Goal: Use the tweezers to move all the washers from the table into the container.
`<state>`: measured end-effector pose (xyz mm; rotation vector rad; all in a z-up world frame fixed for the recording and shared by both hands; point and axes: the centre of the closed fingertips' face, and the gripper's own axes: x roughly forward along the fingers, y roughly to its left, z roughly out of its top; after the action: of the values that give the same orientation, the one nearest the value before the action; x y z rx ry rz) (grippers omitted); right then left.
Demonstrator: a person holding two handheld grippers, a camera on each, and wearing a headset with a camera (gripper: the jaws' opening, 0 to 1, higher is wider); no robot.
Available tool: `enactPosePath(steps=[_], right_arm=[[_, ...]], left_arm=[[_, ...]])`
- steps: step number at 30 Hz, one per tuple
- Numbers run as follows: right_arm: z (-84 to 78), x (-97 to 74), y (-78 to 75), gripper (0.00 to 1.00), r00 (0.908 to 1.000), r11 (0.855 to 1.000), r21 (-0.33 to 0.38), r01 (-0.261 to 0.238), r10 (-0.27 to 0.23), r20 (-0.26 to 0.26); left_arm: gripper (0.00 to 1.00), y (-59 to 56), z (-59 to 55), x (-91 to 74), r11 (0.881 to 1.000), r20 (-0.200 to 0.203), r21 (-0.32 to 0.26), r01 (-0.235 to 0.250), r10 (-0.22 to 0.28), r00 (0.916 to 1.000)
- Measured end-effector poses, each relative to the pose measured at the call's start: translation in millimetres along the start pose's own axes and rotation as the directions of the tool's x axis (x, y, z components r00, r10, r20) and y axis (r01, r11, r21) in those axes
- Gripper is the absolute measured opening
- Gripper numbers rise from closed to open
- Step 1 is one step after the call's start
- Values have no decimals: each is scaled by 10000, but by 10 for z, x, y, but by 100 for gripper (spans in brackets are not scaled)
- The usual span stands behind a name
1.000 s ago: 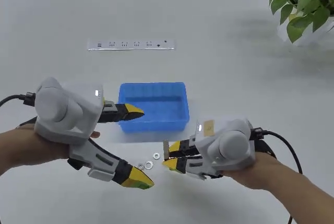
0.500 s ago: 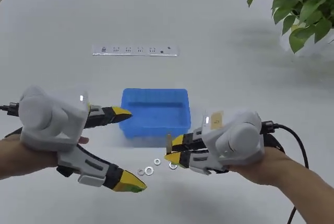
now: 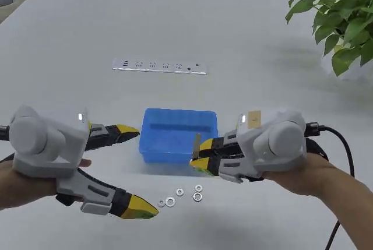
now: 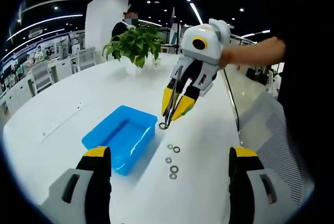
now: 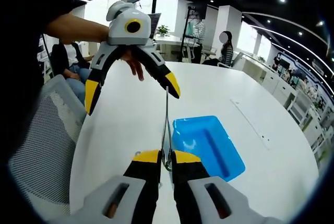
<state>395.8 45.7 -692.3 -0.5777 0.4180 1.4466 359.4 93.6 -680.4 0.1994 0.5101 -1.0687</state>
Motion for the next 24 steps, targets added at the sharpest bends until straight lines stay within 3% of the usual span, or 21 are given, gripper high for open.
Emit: enactPosePath(steps=[14, 24], right_arm=[[61, 47, -445, 8, 9988, 9990, 1, 458, -458, 193], [9, 205, -630, 8, 9983, 9986, 58, 534, -536, 249]], left_arm=[[99, 82, 0, -75, 9994, 198, -97, -324, 326, 9993], [98, 119, -13, -113, 9991, 259, -139, -408, 411, 9988]])
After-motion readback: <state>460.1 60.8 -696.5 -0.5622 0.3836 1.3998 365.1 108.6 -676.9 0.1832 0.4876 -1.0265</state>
